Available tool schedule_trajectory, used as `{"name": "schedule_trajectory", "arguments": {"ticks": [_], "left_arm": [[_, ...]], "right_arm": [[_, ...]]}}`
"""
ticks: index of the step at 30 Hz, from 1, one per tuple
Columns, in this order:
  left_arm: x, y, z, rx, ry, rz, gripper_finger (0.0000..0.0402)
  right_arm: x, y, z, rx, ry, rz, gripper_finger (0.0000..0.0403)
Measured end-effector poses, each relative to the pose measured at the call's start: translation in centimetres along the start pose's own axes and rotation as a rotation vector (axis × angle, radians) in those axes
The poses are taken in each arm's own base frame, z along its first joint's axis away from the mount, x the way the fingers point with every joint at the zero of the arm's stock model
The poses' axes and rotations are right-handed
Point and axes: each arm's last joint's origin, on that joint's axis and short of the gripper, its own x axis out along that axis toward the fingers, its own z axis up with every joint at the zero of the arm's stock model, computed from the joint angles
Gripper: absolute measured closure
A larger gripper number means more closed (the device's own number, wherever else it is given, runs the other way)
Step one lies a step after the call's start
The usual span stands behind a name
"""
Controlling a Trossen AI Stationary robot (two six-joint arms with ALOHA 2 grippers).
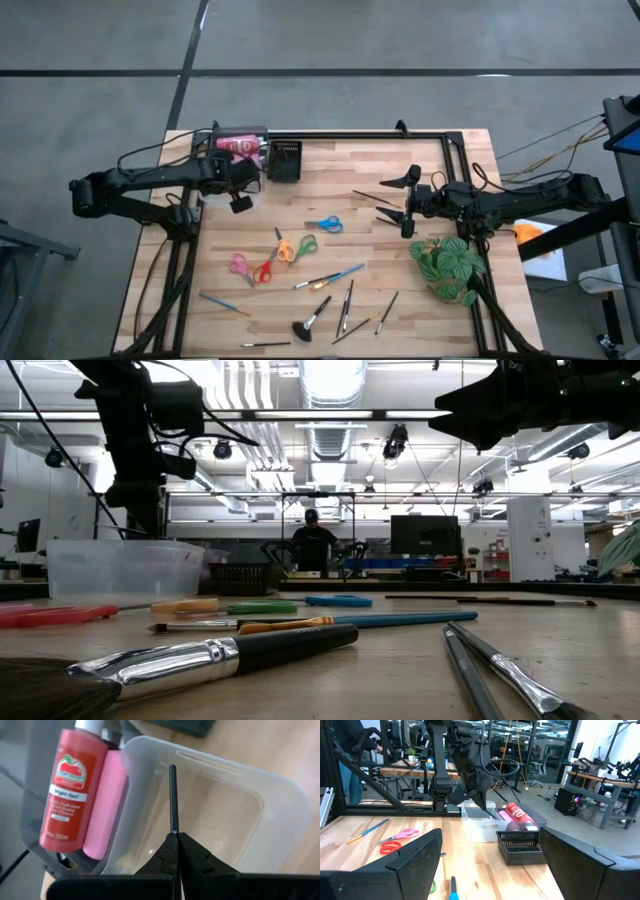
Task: Pick & Place Paint Supplies
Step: Put the black paint brush into the transparent bin, then put the blue paint brush into the transparent bin
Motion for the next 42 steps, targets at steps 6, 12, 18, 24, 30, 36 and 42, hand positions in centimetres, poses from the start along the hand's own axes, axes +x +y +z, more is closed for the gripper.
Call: {"name": "schedule_trajectory", "arguments": {"ticks": [6,12,18,24,30,36,42], "left_arm": [[0.4,-0.2,-0.1,0.037,-0.001,-0.018,0.0396],[1.2,-0.5,0.0,0.102,0.038,-0.025,0.0396],[2.4,-1.2,-0.1,0.153,0.086,-0.057,0.0396],[3.0,-1.5,0.1,0.171,0.112,-0.071,0.0396],[3.0,-1.5,0.1,0.168,0.107,-0.069,0.0394],[3.0,-1.5,0.1,0.167,0.105,-0.068,0.0351],[3.0,-1.5,0.1,0.167,0.105,-0.068,0.0310]], "right_arm": [[0.0,0.0,0.0,0.000,0.000,0.000,0.0072],[0.0,0.0,0.0,0.000,-0.001,0.000,0.0072],[0.0,0.0,0.0,0.000,-0.001,0.000,0.0072],[0.0,0.0,0.0,0.000,-0.001,0.001,0.0072],[0.0,0.0,0.0,0.000,-0.001,0.000,0.0072],[0.0,0.0,0.0,0.000,-0.001,0.000,0.0072],[0.0,0.0,0.0,0.001,-0.001,0.000,0.0072]]}}
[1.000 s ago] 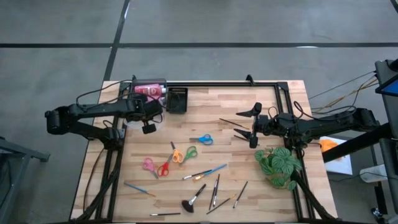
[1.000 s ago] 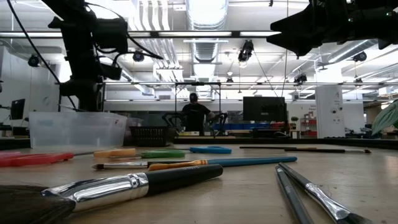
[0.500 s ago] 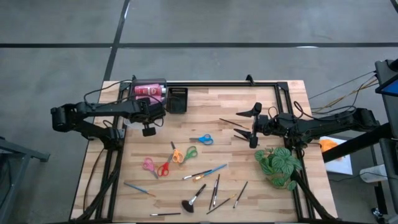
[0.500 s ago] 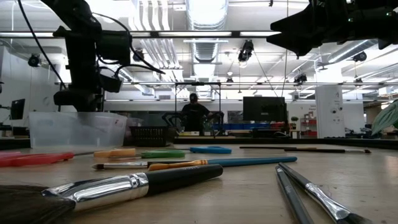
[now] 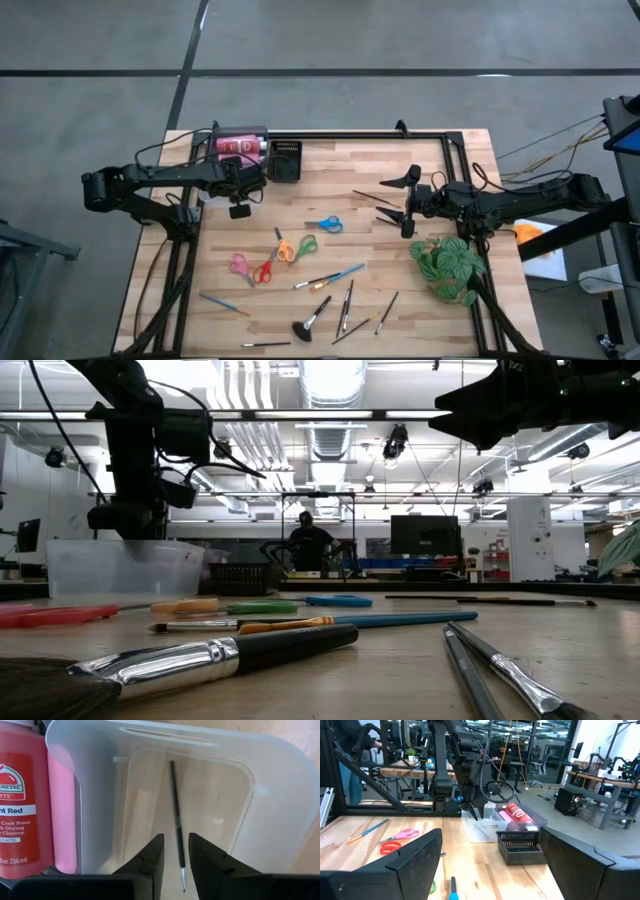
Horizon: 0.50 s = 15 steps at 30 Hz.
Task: Pick & Place Paint Supplies
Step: Put the blue paint brush into the transparent bin
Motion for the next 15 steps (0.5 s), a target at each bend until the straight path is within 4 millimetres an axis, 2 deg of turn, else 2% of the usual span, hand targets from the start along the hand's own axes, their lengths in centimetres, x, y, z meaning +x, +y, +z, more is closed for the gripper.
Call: {"name": "schedule_trajectory", "arguments": {"ticks": [9,15], "left_arm": [[-0.2,0.1,0.0,-0.002,-0.003,0.006,0.0305],[-2.0,1.0,1.1,-0.064,-0.046,0.013,0.0305]], "right_arm": [[0.0,0.0,0.0,0.000,0.000,0.000,0.0072],[0.0,0.0,0.0,0.000,0.001,0.000,0.0072]]}}
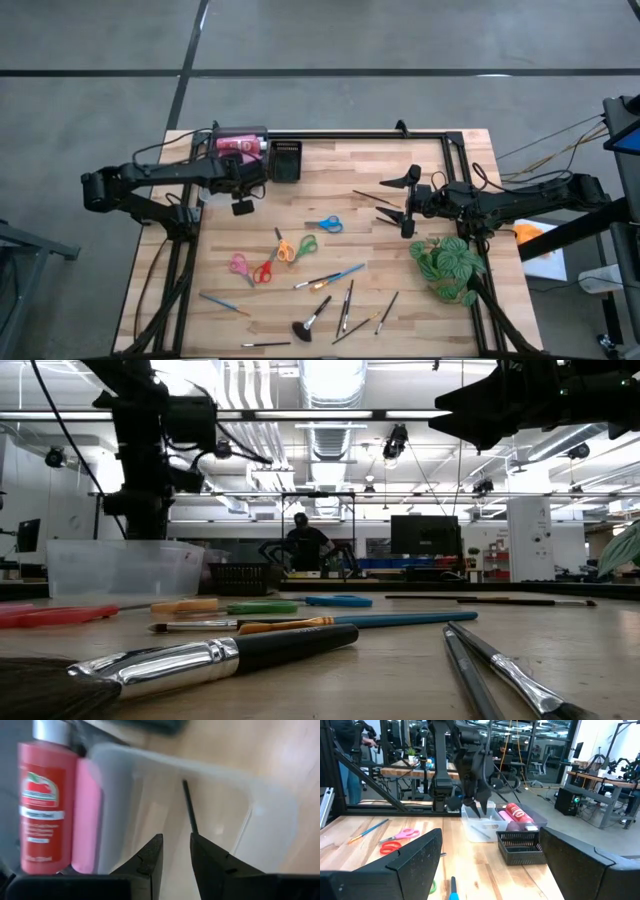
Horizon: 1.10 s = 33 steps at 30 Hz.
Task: Pick & Place Paint Supplies
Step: Put the blue paint brush into the transparent bin
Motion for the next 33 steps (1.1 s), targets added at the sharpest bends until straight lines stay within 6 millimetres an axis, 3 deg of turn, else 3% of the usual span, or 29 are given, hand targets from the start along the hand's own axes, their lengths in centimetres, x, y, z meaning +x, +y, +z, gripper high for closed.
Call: {"name": "schedule_trajectory", "arguments": {"ticks": [8,14,17,23,33], "left_arm": [[-3.0,1.4,1.8,-0.331,-0.077,-0.035,0.0305],[-4.1,1.4,2.2,-0.542,-0.069,-0.216,0.0305],[-4.1,0.7,2.0,-0.562,-0.026,-0.321,0.0305],[-4.7,-2.6,1.6,-0.483,0.017,-0.412,0.0305],[-8.4,-10.7,-0.4,-0.389,0.000,-0.465,0.0305]], "right_arm": [[0.0,0.0,0.0,0.000,0.000,0.000,0.0072],[0.0,0.0,0.0,0.000,0.000,0.000,0.0072],[0.0,0.0,0.0,0.000,0.000,0.000,0.0072],[0.0,0.0,0.0,0.000,0.000,0.000,0.0072],[0.0,0.0,0.0,0.000,0.000,0.000,0.0072]]}}
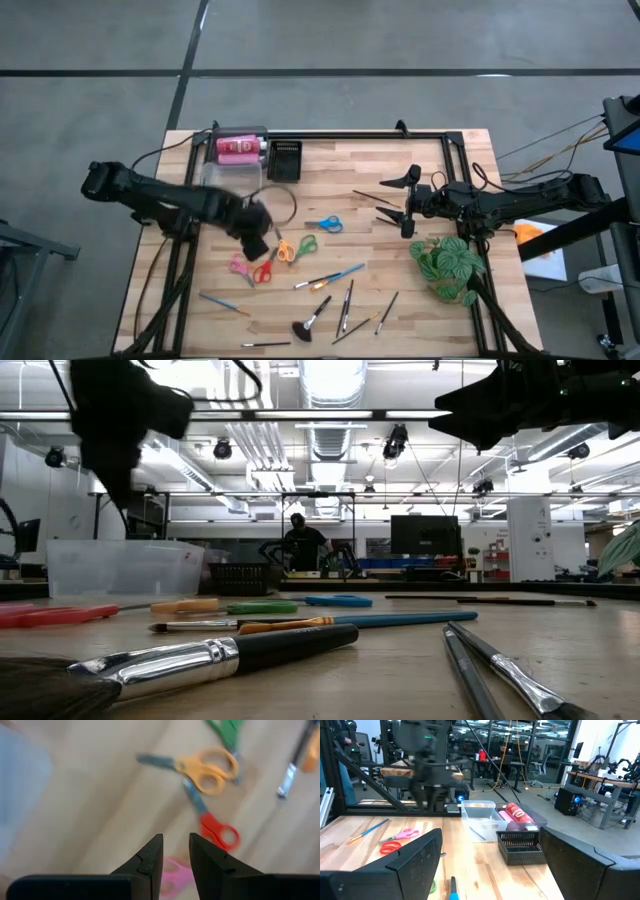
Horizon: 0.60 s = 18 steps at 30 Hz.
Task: Pick & Place Paint Supplies
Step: Put the blue paint brush into the transparent bin
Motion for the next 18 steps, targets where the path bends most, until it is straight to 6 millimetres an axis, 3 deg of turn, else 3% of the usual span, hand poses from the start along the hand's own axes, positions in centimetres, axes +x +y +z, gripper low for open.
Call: {"name": "schedule_trajectory", "arguments": {"ticks": [11,18], "left_arm": [[-0.7,-5.3,-7.3,-0.141,-0.011,-0.104,0.0305],[0.5,-7.2,-9.7,-0.195,-0.032,-0.094,0.0305]], "right_arm": [[0.0,0.0,0.0,0.000,0.000,0.000,0.0072],[0.0,0.0,0.0,0.000,-0.001,0.000,0.0072]]}}
